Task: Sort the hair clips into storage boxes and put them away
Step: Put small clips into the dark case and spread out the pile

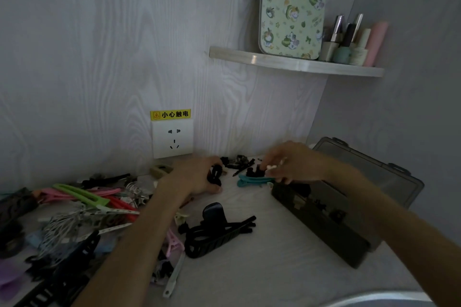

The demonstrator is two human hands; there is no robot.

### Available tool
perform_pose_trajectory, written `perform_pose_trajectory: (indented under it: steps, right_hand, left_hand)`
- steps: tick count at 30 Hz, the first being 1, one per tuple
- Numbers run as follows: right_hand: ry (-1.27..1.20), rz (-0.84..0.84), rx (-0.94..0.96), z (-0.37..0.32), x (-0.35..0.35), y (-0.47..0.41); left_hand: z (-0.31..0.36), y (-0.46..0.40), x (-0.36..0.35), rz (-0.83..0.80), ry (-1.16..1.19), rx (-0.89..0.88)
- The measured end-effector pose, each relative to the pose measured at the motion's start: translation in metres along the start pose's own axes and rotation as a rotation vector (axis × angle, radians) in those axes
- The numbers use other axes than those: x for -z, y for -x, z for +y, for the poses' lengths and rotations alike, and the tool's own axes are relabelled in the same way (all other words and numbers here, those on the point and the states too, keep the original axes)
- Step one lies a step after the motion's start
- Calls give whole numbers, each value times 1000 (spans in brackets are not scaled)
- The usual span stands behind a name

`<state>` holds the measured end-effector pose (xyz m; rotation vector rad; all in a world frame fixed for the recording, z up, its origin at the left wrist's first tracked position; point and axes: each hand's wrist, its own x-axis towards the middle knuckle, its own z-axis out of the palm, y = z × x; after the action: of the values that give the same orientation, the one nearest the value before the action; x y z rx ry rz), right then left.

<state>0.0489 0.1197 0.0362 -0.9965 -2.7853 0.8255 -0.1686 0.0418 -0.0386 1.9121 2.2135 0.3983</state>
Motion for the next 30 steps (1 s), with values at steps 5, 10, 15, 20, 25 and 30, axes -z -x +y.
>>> perform_pose_trajectory:
  steps: [5,10,15,20,25,30]
  right_hand:
    - [166,189,-75,40,29,34]
    - [252,279,-98,54,7,47]
    - [161,404,-152,51,8,58]
    - [160,420,-135,49,25,70]
    - [152,307,-147,54,42,69]
    - [119,322,-74,51,47,43]
  left_hand:
    - [10,2,-2,-5,-36,-74]
    - [21,6,1,7,182,-94]
    - [70,12,24,168,479,-267]
    - [125,-8,1,5,534,-386]
    - [125,-22,-9,-120,405,-376]
    - [90,-35,6,55,429,-219]
